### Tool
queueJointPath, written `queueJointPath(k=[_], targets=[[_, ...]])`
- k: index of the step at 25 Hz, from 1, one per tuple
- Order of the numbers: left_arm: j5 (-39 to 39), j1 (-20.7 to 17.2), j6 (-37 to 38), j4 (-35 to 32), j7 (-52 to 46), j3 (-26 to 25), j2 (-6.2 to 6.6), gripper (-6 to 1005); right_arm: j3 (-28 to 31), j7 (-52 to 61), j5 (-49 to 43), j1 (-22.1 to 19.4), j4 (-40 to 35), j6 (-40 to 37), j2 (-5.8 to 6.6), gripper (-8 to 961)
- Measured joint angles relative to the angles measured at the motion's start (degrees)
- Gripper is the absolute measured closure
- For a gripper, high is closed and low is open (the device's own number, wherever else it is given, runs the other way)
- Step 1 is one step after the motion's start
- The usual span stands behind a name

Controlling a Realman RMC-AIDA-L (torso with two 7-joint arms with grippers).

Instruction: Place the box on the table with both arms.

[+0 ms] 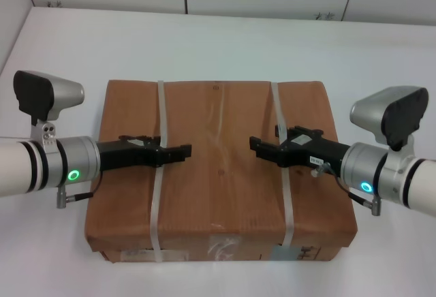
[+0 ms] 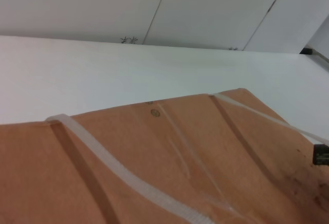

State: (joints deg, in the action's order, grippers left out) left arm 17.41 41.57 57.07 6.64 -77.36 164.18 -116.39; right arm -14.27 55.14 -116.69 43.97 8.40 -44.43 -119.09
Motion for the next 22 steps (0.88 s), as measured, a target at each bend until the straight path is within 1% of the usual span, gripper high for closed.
queueJointPath(k=[1,5,11,16,19,22], targets=[[0.02,0.00,0.04,0.01,0.00,0.00,0.00,354,0.23,0.01,-0.01,-0.32,0.00,0.10,0.00,219],[0.49,-0.18,-0.23,0.19,-0.04,0.00,0.01,244,1.80,-0.01,-0.02,-1.32,-0.13,1.06,0.00,213],[1.44,-0.48,-1.46,0.65,0.02,0.00,0.08,233,4.86,-0.36,-0.07,-3.12,-0.63,0.68,-0.01,211],[1.54,-0.72,-1.61,0.78,-0.29,0.00,0.58,235,6.86,-0.41,-0.09,-5.03,-2.01,-1.96,0.00,213],[2.09,-0.74,0.34,0.78,-0.13,0.00,0.97,236,8.39,-0.43,-0.11,-6.96,-3.29,-5.50,0.00,215],[2.55,-0.91,5.12,0.78,0.11,0.00,1.96,237,9.89,-0.44,-0.12,-8.82,-4.75,-9.44,-0.01,216]])
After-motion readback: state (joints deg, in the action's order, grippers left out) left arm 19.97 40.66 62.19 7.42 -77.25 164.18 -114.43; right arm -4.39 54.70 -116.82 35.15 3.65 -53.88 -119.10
